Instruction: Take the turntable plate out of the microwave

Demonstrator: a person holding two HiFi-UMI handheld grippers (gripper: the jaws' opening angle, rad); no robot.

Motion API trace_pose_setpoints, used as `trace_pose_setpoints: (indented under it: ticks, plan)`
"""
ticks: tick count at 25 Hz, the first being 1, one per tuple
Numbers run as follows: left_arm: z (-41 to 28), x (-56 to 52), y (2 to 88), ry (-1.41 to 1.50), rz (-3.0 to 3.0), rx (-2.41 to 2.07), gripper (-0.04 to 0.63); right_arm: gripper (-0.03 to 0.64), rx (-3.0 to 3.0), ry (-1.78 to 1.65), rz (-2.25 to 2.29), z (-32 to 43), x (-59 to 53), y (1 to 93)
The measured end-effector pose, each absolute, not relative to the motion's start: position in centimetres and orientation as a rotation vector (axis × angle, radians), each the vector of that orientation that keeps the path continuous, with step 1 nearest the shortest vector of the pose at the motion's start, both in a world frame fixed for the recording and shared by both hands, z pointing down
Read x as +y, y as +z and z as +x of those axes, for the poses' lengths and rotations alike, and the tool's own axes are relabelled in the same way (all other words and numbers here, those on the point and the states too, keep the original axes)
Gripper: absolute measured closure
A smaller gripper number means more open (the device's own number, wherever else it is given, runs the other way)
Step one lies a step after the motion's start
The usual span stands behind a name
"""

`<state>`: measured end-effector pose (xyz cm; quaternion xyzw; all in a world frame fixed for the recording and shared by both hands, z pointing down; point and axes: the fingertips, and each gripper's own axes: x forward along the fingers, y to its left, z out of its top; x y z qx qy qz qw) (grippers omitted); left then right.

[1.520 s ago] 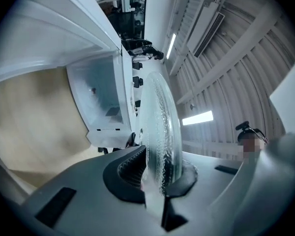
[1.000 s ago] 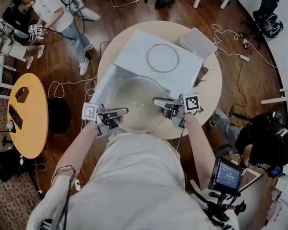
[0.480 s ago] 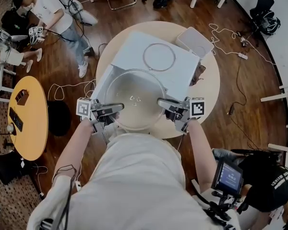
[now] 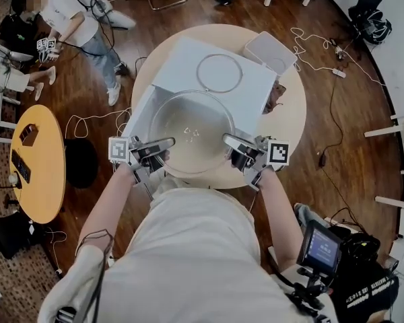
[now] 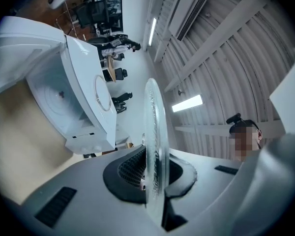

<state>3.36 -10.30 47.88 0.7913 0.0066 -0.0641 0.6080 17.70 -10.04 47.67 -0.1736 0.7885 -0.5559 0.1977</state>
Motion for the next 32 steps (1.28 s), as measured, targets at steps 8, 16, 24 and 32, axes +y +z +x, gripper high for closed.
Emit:
trace_pose_setpoints:
  ticks: [8, 16, 24, 32]
  plan:
    - [3.2, -13.1, 49.3, -0.251, 1.809, -0.235, 0.563, 0.584, 2.083, -1.573, -0.609, 17.8, -10.4, 48.3]
    - [2.4, -14.4, 48.9, -0.35, 1.792, -0.257, 0.561, 0.584, 2.033, -1.534, -0.65, 18.7, -9.4, 48.0]
    - [0.8, -15.8, 49.0, -0.324, 1.793, -0.242, 0.561, 0.583, 1.974, -1.503, -0.722, 18.3, -8.6, 47.9]
    - [-1.8, -16.4, 48.8, -0.327, 1.743, -0.183, 0.561, 0.584, 1.99, -1.485, -0.801, 15.5, -8.8, 47.6]
